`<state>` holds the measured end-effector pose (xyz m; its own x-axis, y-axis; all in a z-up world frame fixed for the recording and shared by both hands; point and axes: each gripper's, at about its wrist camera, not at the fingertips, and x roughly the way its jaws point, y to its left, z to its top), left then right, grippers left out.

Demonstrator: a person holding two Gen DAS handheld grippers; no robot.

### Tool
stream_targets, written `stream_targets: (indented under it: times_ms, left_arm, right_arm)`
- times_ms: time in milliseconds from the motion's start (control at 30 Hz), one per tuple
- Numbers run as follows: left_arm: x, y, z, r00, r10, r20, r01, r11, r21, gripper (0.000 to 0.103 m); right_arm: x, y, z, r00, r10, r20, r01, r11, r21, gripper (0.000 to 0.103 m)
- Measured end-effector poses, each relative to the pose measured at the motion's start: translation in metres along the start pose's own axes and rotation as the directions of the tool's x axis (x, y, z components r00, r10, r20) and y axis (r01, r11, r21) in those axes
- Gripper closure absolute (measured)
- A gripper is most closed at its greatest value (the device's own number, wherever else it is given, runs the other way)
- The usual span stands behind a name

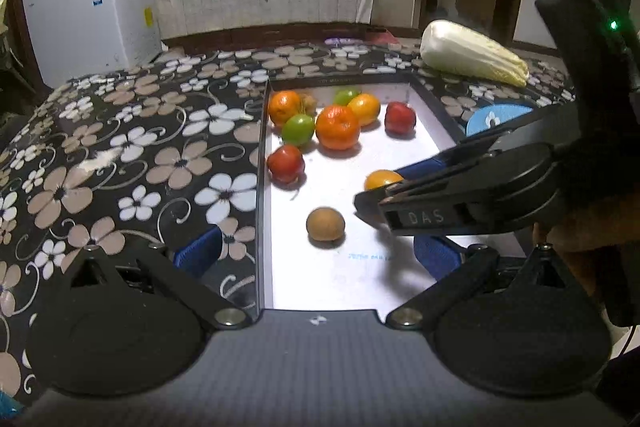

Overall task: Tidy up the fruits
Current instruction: 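Grasp an orange with the right tool while the left tool grasps a brown kiwi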

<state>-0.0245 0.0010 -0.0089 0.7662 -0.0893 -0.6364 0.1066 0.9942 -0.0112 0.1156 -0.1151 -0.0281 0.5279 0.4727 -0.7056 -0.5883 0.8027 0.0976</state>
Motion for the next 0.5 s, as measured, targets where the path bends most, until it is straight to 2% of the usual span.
stream_targets:
  times_ms: [200, 267, 333, 433, 500]
  left_arm:
    - [-0.006, -0.008, 0.007, 0.996, -0.060, 0.058, 0.061, 0.998, -0.010, 0.001]
    - [-0.002, -0.012, 0.010, 0.996, -0.068, 0.053, 0.069, 0.998, -0.012, 0.003]
    - [0.007, -0.015, 0.011, 0.997, -0.074, 0.021, 0.074, 0.997, -0.017, 0.017]
    - [0.025, -0.017, 0.012, 0.995, -0.086, -0.058, 0.084, 0.996, -0.038, 0.032]
    - [0.033, -0.014, 0.013, 0.993, -0.075, -0.090, 0.069, 0.996, -0.059, 0.035]
  right_arm:
    - [-0.018, -0.011, 0.004, 0.998, -0.043, 0.049, 0.041, 0.998, 0.038, 0.070]
    - [-0.024, -0.014, 0.006, 0.997, -0.043, 0.066, 0.040, 0.998, 0.045, 0.070]
    - [-0.030, -0.015, 0.007, 0.996, -0.041, 0.079, 0.037, 0.998, 0.052, 0.070]
    - [-0.034, -0.016, 0.008, 0.995, -0.038, 0.088, 0.033, 0.998, 0.055, 0.070]
    - [-0.037, -0.017, 0.009, 0.995, -0.035, 0.094, 0.030, 0.998, 0.057, 0.070]
